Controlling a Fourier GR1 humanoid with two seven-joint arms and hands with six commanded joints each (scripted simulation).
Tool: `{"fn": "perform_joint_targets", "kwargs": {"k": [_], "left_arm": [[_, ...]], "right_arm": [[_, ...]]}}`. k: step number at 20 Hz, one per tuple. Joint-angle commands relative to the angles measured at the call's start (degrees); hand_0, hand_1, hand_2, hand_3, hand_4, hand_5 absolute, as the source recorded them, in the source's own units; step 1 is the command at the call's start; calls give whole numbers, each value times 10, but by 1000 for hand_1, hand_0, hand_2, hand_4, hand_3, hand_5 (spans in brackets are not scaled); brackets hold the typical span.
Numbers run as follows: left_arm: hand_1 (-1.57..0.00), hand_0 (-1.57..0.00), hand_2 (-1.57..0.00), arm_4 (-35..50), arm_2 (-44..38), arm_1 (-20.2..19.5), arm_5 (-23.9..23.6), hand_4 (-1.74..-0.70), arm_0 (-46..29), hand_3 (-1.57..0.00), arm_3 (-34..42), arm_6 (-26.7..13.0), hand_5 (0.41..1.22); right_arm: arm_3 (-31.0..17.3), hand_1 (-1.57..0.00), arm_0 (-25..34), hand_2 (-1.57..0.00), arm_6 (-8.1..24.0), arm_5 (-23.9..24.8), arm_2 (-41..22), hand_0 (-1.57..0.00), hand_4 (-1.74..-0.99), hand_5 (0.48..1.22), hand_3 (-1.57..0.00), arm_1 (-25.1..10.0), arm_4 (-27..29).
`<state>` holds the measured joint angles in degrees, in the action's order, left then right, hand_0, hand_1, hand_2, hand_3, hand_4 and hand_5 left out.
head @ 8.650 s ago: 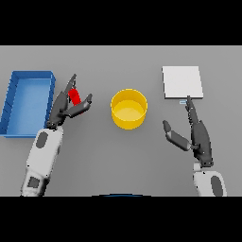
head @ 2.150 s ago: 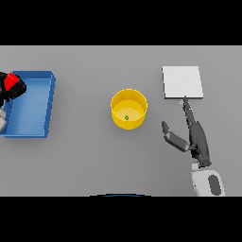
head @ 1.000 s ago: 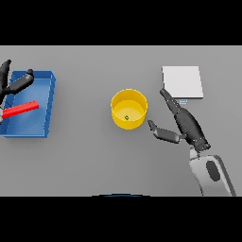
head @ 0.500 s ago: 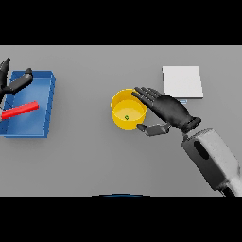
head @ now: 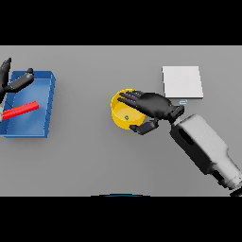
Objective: Pick up the red beaker and tilt it to pour out 1 green nut into yellow bowl. Pick up the yellow bowl and place it on the metallic measuring scale.
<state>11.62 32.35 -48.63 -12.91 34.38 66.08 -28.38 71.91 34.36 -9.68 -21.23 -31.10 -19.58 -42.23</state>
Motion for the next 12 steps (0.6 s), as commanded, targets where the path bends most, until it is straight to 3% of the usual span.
{"fn": "perform_joint_targets", "kwargs": {"k": [1, 7, 12], "left_arm": [[1, 1, 1, 1, -1, 2, 1, -795, -1, 1, -4, 4, 725], [1, 1, 1, 0, -1, -5, 2, -798, 0, 1, 4, 2, 735], [1, 1, 1, -4, -3, -11, -2, -797, -1, 1, 2, 5, 735]], "right_arm": [[-14, 1, 4, 1, -5, -3, -4, 1, -1244, 685, 1, 4, -1], [-62, 1, 28, 1, -16, -29, -30, 1, -1288, 671, 1, 14, -14], [-82, 1, 46, 1, -4, -50, -49, 1, -1307, 690, 1, 19, -28]]}}
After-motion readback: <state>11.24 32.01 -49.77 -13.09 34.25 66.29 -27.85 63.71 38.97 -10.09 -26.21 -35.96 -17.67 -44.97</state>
